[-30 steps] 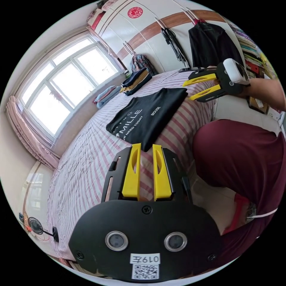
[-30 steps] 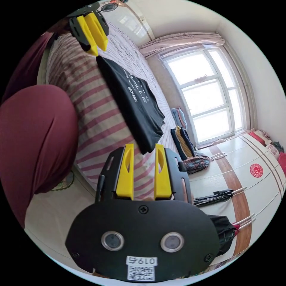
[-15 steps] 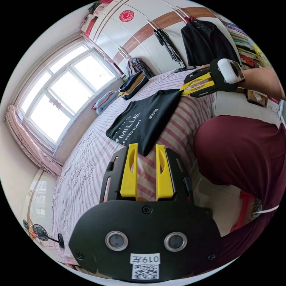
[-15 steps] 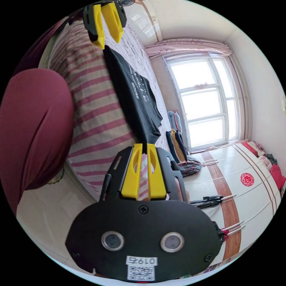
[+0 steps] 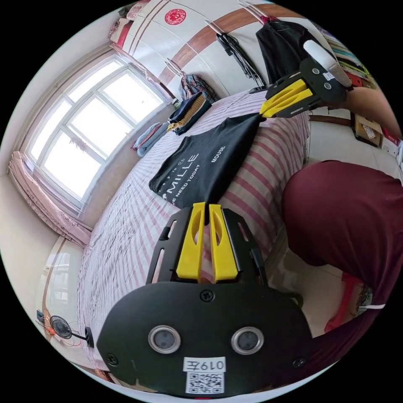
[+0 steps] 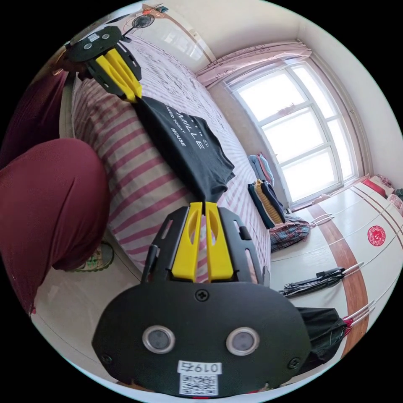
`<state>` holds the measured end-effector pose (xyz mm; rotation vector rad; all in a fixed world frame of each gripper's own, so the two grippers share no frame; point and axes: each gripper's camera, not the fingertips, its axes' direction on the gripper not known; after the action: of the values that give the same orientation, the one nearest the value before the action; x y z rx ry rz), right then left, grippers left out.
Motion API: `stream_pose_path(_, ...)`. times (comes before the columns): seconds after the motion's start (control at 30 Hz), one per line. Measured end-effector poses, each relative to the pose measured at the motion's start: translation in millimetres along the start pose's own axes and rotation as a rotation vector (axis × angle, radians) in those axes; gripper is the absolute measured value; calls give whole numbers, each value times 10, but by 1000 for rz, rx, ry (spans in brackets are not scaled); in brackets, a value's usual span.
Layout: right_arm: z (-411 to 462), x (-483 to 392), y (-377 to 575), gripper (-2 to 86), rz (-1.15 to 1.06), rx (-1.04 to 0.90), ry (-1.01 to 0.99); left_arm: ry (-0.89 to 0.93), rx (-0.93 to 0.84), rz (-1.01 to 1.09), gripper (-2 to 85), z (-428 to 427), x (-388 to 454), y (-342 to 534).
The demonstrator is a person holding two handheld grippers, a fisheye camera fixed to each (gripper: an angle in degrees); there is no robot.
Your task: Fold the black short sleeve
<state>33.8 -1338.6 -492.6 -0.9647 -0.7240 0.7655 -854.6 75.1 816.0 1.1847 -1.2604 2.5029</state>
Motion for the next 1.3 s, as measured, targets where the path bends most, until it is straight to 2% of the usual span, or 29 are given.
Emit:
stream_pose_path(0.33, 105, 41, 289, -6, -3, 25, 45, -56, -51, 114, 9, 102, 20, 23)
stream_pose_path(0.5, 99, 176, 424, -6, -15, 56, -1, 42, -67, 84, 9, 85, -199, 99)
stream_pose_path(0.57, 98, 240, 494, -5, -2, 60, -2, 156, -10, 37, 8, 13, -399, 176)
stream_pose_path(0.67, 118, 414, 595, -4, 70, 87, -28, 198, 128, -88, 8, -71, -654, 212)
stream_pose_path(0.8, 272, 805, 614, -1, 241, 101, -95, 209, 228, -229, 9, 14, -861, 153)
stream_pose_path(0.97, 553, 1371, 799, 35, 513, 78, -253, 307, 164, -398, 10, 434, -1124, 99)
stream_pose_path(1.13, 915, 1985, 1437, 52, 875, 20, -476, 425, 168, -487, 9, 615, -1353, 135)
stream_pose_path(1.3, 1168, 2164, 1766, 83, 969, -20, -650, 386, 96, -492, 9, 751, -1455, 135)
